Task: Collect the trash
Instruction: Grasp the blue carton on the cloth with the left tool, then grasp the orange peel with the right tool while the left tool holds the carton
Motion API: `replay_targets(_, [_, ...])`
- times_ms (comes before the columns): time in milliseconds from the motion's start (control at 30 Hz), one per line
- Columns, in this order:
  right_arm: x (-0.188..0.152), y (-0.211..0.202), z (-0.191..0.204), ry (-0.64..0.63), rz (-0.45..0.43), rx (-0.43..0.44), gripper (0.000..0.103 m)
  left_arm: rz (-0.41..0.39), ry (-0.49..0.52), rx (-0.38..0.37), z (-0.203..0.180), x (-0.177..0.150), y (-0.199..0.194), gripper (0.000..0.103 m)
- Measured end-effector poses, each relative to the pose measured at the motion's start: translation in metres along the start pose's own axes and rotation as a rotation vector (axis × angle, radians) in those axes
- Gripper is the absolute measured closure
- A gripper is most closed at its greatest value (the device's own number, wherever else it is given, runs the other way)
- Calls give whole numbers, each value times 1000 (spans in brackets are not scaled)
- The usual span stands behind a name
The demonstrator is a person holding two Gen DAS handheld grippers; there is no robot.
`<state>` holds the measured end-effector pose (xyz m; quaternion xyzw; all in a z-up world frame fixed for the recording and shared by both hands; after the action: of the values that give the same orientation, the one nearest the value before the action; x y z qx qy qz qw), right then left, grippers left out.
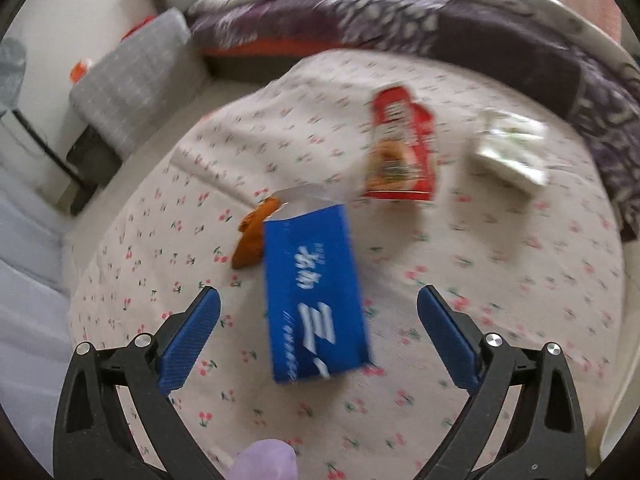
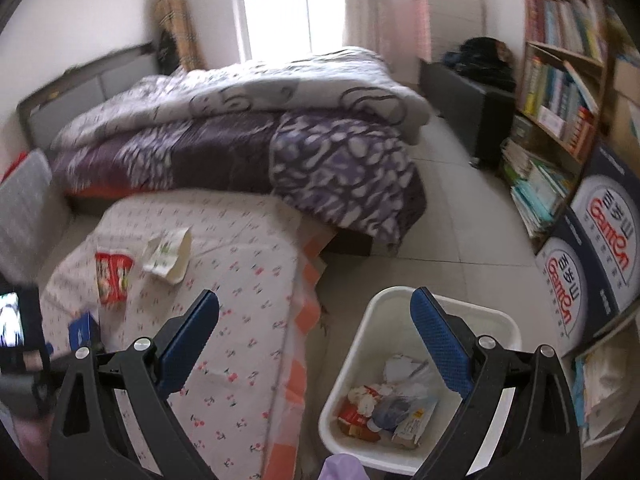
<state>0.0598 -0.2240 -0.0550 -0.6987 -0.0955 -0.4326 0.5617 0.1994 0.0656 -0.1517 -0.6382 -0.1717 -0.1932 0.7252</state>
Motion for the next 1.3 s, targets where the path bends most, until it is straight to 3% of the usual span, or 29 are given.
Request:
replay_targets(167, [-8,10,27,-64,38,14,9,109,-40,-80,11,-4,27,10])
replay_targets(233, [-12,14,36,-80,52,20,9,132,-52,-117,14,-8,34,23])
replay_targets(267, [-14,16,42,-92,60,26,9,152,-56,-146,16,-10,37,39])
replay_targets(333, [-18,18,52,-113,66,37,9,167,-72,-190,24,-13,38,51])
replay_targets(600, [-36,22,113,-232,85,126,9,7,-97,-284,79,-9,-23,57])
replay_targets(833, [-57,29,211,-308,156,255,9,-180,-218,-259,175,12,-94,58])
replay_targets(1100, [-90,50,330,-324,261,393,9,-223,-332,-300,230,11,-119,58])
replay_targets(1300, [-106,58,378,-345,270,446,10,-238,-349,-293,249,9,-124,58])
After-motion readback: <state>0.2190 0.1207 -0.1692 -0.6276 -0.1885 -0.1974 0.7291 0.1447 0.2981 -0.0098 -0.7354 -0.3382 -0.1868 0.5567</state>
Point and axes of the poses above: each gripper's, at about its wrist camera, not at the fingertips, and y roughly the way its jaws point, z to its left, x to its top, the point moved 4 cm from there along y, roughly the way its jaws point, and after that the axes turned 6 degrees about -x, right-handed, at the moved point
